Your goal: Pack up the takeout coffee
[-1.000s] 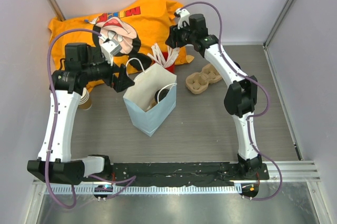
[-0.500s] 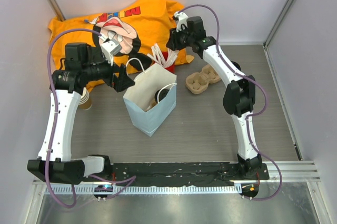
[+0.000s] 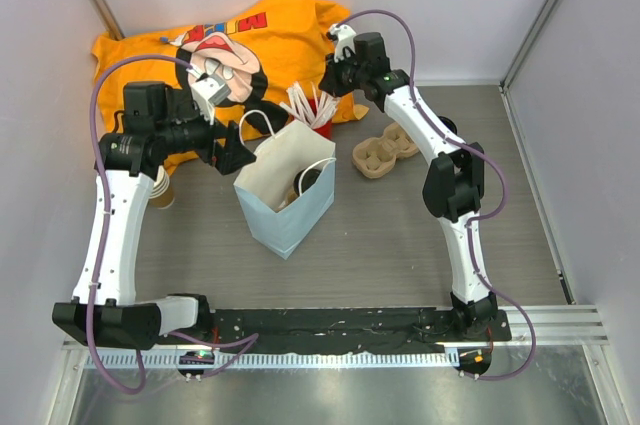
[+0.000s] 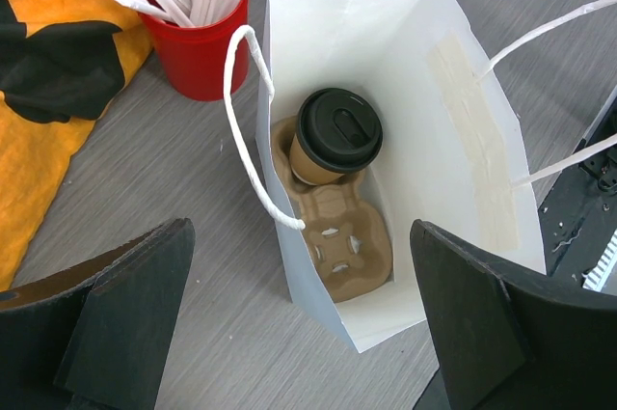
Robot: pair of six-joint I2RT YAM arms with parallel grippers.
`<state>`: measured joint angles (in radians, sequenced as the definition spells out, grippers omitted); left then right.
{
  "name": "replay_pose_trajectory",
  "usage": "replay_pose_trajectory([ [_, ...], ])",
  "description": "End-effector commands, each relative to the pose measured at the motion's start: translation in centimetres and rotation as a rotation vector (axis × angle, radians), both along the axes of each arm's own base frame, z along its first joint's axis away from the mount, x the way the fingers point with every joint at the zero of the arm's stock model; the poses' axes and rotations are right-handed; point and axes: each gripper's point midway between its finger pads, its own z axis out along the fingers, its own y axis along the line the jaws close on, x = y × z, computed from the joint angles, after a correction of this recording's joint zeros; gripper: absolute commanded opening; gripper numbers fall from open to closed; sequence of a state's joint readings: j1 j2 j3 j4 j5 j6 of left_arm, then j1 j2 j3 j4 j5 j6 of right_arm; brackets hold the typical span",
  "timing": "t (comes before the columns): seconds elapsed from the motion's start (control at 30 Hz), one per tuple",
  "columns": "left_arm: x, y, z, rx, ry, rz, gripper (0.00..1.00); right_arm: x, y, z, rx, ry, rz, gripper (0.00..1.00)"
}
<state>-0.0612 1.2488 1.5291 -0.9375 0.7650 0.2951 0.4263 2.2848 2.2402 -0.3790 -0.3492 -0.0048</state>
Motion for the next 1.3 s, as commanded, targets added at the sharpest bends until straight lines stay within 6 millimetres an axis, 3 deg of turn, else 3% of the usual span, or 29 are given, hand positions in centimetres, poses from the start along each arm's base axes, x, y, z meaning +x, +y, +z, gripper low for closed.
replay_pose_trajectory([
  [0.0,0.0,-0.2,0.9,-0.024,-0.034,-0.015,1.00,0.0,0.1,4.2,0.018,-0.102,-0.001,0.08],
  [0.37,-0.5,-0.2,1.0,-0.030,-0.042,-0.018,1.00,-1.1,-0.9,9.5,0.028,-0.196,-0.009,0.06],
  [0.7,-0.8,0.0,1.1,-0.038,-0.047,-0.014,1.00,-1.8,-1.3,12.1,0.045,-0.238,-0.012,0.01],
  [0.83,-0.9,0.0,1.2,-0.038,-0.050,-0.014,1.00,-1.9,-1.2,11.6,0.043,-0.226,-0.007,0.01],
  [1.1,-0.9,0.1,1.1,-0.040,-0.049,-0.010,1.00,-2.0,-0.6,8.4,0.036,-0.156,0.019,0.04],
  [1.27,-0.8,0.1,1.1,-0.045,-0.048,-0.007,1.00,-2.1,-0.5,9.0,0.041,-0.164,0.024,0.10],
])
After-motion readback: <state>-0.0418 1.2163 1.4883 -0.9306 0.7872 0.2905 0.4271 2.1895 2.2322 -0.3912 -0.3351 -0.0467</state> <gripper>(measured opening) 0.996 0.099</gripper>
